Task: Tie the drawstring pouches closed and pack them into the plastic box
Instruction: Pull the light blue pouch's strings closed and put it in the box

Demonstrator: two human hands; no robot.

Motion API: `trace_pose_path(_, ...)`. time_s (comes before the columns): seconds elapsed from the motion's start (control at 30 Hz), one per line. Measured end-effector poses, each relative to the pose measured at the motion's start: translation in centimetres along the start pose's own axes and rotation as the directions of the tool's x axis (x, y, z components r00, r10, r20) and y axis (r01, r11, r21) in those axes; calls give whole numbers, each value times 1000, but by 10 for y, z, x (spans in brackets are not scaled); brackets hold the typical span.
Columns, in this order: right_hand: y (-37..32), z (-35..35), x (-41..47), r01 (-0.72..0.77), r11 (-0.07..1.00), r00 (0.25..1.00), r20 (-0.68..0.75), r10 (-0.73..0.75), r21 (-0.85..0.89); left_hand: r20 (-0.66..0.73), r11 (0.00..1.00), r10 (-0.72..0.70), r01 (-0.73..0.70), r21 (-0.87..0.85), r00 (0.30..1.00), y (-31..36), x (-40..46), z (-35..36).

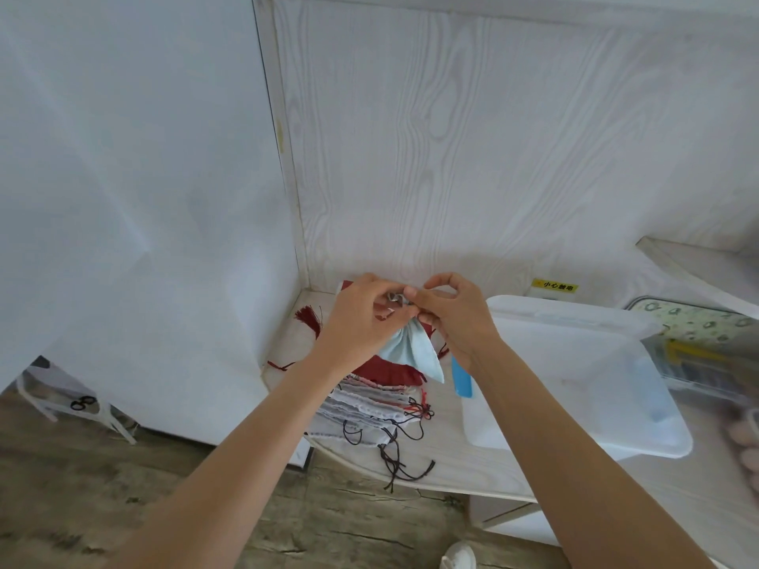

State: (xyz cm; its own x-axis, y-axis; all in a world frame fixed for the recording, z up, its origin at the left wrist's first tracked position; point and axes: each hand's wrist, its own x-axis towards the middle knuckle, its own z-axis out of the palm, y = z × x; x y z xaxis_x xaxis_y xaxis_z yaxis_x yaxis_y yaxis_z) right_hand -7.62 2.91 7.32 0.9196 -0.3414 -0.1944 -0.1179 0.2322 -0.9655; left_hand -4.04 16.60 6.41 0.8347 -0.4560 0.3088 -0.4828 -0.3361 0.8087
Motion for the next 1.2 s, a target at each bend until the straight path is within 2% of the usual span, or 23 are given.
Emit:
trace_pose_path(0.17,-5,-1,-1,43,973,998,54,-32,-229,-25,989,40,-36,143,999,-2,6,-7)
trace_pose_path(0.3,-14,-4,-4,167,860,986,90,-141,-483,20,969,53,-57,240,998,-2,9,-10)
trace_pose_path(0.4,-12,-3,-4,220,781,971,57,-231,-585,14,959,73,-74,273,997,-1,10,-8)
trace_pose_path(0.5,-7,0,-5,265,720,948,37,-317,-642,15,961,12,-15,276,1000,-1,14,-7)
trace_pose_path(0.57,-2,3,-9,328,666,912,40,-409,-670,44,971,-58,46,235,997,-2,16,-8)
trace_pose_path(0.63,4,5,-12,407,552,856,93,-508,-728,119,989,-113,100,113,986,-2,17,-11)
trace_pose_path(0.7,7,5,-12,432,539,844,113,-525,-723,197,975,-203,216,-46,959,0,17,-14)
trace_pose_path(0.77,8,4,-10,433,602,854,94,-511,-671,293,888,-348,413,-200,890,2,18,-17)
trace_pose_path(0.83,9,5,-8,428,655,863,67,-500,-623,434,737,-445,595,-320,784,2,20,-19)
trace_pose_path(0.9,9,6,-8,415,690,869,34,-493,-593,534,588,-472,702,-402,702,2,21,-21)
trace_pose_path(0.97,11,4,-9,416,692,863,16,-505,-590,570,480,-500,756,-445,652,2,20,-23)
trace_pose_path(1.07,18,1,-13,474,663,845,88,-527,-580,588,419,-528,790,-447,613,2,18,-24)
trace_pose_path(1.2,24,0,-12,556,532,775,166,-610,-638,574,434,-538,787,-439,617,1,16,-19)
